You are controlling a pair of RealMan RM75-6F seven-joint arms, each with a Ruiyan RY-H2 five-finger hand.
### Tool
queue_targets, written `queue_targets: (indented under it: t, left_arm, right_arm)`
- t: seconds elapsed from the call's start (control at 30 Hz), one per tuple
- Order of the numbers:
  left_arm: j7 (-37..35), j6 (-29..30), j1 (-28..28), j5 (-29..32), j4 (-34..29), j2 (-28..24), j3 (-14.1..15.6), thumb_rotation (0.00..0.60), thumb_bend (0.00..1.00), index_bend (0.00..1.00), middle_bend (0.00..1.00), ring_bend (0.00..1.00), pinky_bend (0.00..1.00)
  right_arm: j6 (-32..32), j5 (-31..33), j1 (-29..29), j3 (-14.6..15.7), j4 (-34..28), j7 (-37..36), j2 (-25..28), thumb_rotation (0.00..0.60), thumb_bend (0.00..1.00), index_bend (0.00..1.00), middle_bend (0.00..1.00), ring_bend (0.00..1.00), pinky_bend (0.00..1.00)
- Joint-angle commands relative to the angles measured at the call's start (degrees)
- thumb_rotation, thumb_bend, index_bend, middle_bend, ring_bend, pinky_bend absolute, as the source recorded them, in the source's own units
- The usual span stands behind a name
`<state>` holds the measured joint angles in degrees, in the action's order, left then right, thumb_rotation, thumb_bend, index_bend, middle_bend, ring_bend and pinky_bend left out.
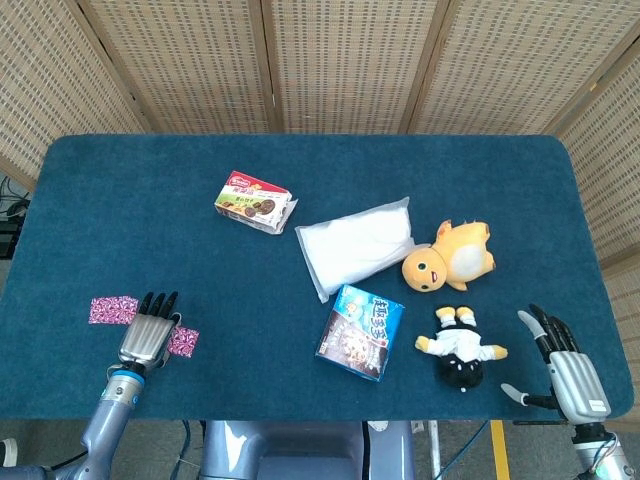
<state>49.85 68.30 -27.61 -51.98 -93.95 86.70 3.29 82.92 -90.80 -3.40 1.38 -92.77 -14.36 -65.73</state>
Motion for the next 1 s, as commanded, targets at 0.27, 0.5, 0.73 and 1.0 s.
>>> queue_targets:
  t: [0.27,0.5,0.73,1.0]
  left_arm:
    - [-0.5,0.3,0.0,-0.5,-0.6,-0.4,-0.3,0.600,0.39,0.54,0.00,0.00,0.00]
    - [-0.9,0.2,0.1,-0.7,-0.8,-0.8,-0.4,0.600,0.39,0.54,0.00,0.00,0.00]
    - [-1.4,0.3,0.2,-1.0,-0.5,-0.8,-0.5,0.600,0.39,0.54,0.00,0.00,0.00]
    - [-2.4,0.6,0.3,-1.5,-1.2,-1.6,-1.1,0.600,0.39,0.54,0.00,0.00,0.00]
  right_arm:
    - [0.0,0.0,0.0,0.0,0.0,-0.1,0.0,0.600,0.11,0.04,0.00,0.00,0.00]
    - [0.0,-0.1,0.0,0.0,0.0,-0.1,0.0,0.600,0.10,0.04,0.00,0.00,0.00]
    - [0.0,0.0,0.0,0.0,0.0,-0.1,0.1,0.600,0.11,0.04,0.00,0.00,0.00]
    - [0.0,0.0,0.0,0.0,0.0,-0.1,0.1,0.600,0.11,0.04,0.00,0.00,0.00]
